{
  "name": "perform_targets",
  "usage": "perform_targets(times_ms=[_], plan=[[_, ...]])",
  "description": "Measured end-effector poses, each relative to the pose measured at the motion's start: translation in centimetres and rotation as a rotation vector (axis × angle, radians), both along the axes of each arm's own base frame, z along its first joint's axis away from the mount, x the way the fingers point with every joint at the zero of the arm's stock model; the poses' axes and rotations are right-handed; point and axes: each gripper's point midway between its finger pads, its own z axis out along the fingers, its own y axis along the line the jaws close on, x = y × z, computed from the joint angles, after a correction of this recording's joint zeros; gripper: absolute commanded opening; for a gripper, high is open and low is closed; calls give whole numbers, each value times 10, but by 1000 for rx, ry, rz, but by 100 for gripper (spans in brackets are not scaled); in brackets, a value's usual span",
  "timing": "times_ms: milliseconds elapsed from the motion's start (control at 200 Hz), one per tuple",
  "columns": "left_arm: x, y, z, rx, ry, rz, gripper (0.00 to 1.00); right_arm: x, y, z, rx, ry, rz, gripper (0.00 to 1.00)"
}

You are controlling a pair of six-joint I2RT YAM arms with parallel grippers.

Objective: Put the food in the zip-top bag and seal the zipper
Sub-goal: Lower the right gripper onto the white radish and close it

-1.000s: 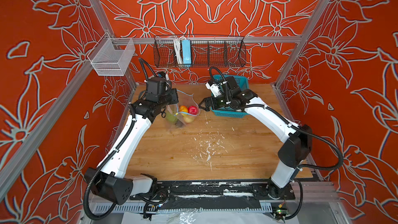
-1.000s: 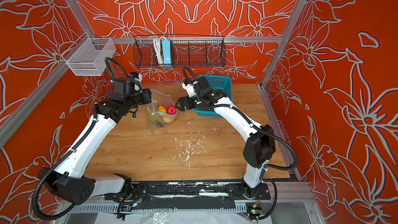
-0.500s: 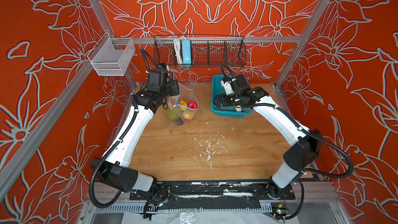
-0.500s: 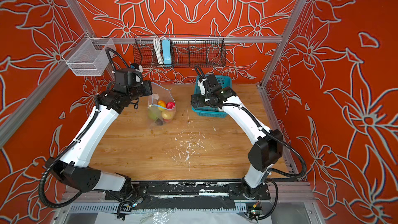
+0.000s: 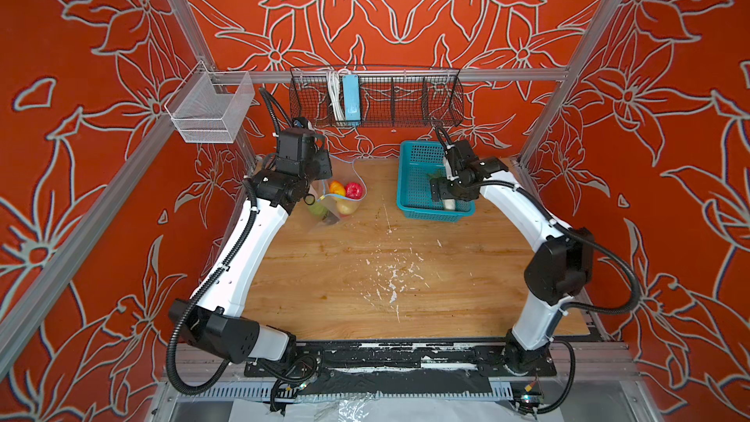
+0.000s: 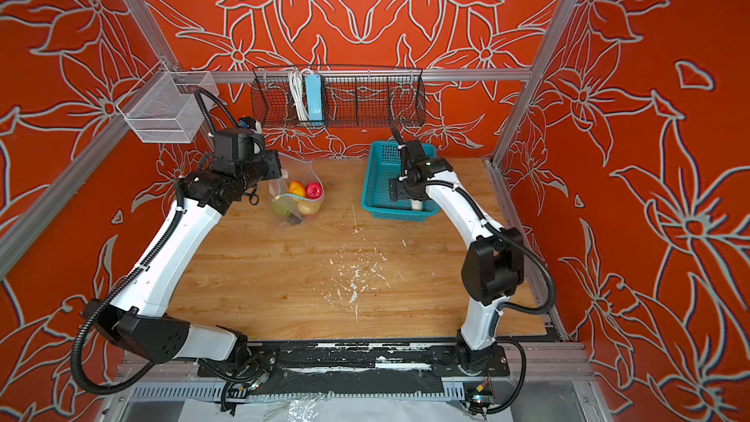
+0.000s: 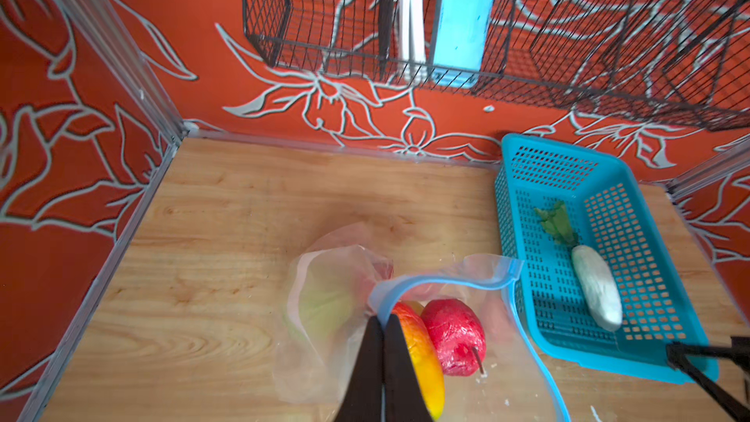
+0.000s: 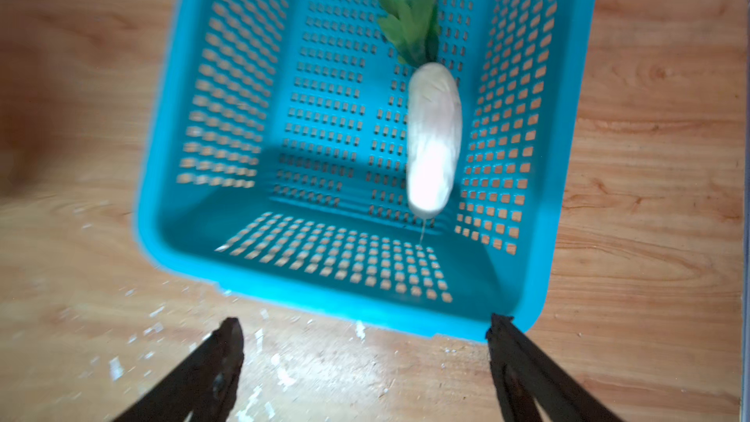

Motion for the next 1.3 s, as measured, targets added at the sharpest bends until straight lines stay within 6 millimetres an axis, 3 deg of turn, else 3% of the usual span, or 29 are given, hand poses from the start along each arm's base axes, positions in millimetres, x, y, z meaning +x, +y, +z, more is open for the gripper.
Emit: perform_targets(times_ms=[160, 350, 681, 896, 1301], plan=[[-2, -8, -34, -29, 61, -32, 0, 13, -8, -33, -48, 69, -22, 88], [-1, -18, -58, -71, 85, -70, 0, 32, -8, -49, -90, 90, -26, 86], [-8, -22, -61, -97, 60, -94, 0, 65, -16, -79, -197, 123, -47, 84], [-10, -23, -61, -101, 54, -100, 0, 67, -23, -103, -251, 179, -57, 80], [-11, -22, -61, -98, 49, -102, 0, 73, -31, -125, -323, 213, -41, 65]])
